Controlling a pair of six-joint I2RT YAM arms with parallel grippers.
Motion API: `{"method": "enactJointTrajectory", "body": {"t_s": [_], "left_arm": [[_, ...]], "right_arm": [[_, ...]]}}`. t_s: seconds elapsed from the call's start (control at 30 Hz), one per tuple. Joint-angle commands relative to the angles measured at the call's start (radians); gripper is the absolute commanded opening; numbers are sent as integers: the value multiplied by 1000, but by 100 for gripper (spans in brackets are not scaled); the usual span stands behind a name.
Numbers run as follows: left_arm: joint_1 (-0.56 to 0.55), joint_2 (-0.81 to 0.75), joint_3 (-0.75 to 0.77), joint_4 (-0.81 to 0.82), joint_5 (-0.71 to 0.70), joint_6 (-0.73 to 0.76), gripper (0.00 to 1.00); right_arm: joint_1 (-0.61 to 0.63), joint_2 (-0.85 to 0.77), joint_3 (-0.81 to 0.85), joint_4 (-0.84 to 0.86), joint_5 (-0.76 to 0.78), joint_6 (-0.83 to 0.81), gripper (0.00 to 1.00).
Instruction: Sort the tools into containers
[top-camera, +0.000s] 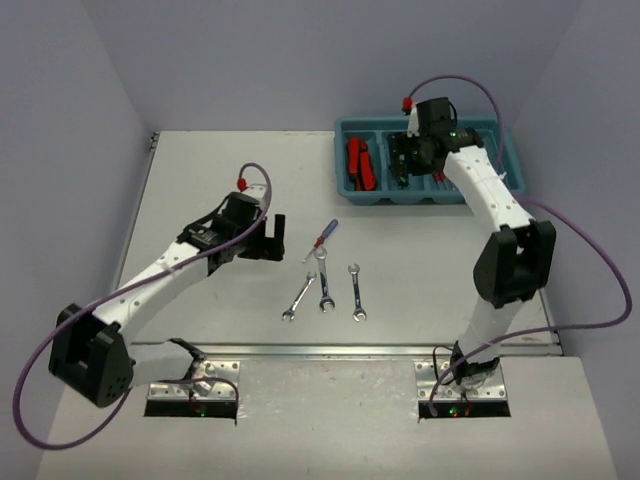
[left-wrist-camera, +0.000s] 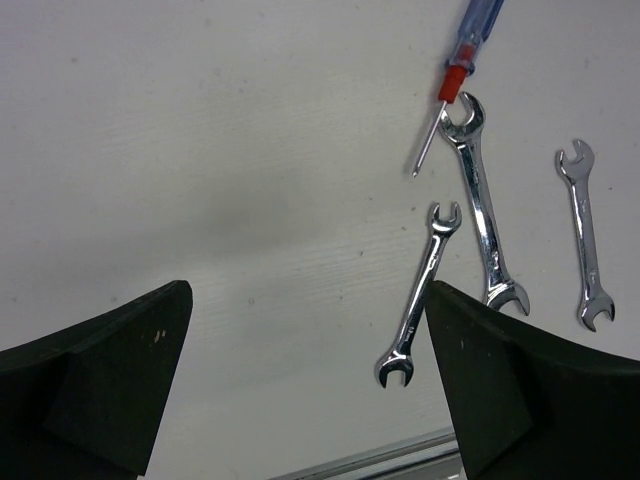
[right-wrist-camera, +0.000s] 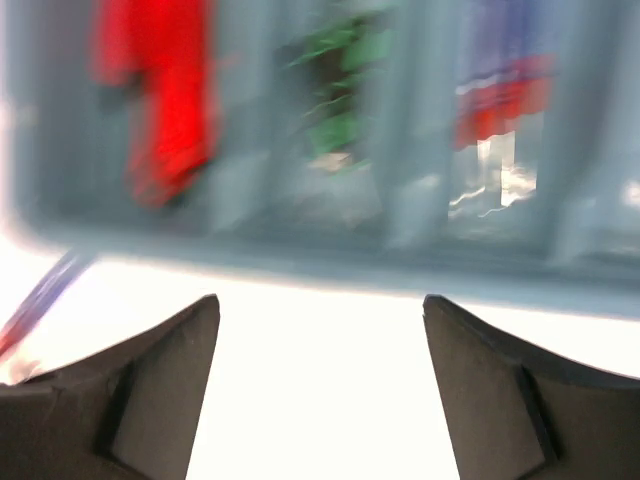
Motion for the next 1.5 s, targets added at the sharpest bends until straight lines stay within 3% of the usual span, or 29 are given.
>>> {"method": "enactJointTrajectory", "body": {"t_s": [0.0,0.13,0.27,0.5,0.73,0.83,1.0,1.1,1.2,1.27,1.4,1.47], "left_arm": [[-181,189,173,-34,-47,-29,100],[-250,355,325,-13,-59,-45,100],[-252,534,437,46,-55,-24,98],[-233,911,692,60,-78,34,78],[-196,1042,792,44,-74,38,59],[-184,1060,790,41,-97,29,56],[-168,1059,763,42,-93,24,27],[-159,1038,747,41,-99,7,17],[-135,977,718,51,-121,-29,7],[-114,897,678,78,-135,-69,1],[-97,691,549,187,-120,-161,0],[-97,603,475,221,-110,-207,0]], "right_arm": [[110,-254,-269,74,-210,87,87],[121,-378,-443,132,-297,126,92],[122,-510,-565,152,-253,129,92],[122,-703,-622,139,-166,141,93],[122,-762,-658,186,-229,146,95],[121,-753,-669,205,-264,150,95],[122,-747,-687,239,-317,155,95],[122,-769,-723,286,-346,168,99],[121,-792,-768,374,-444,194,99],[121,-782,-802,426,-600,218,99],[135,-706,-867,579,-822,320,99],[158,-684,-901,654,-830,359,99]]}}
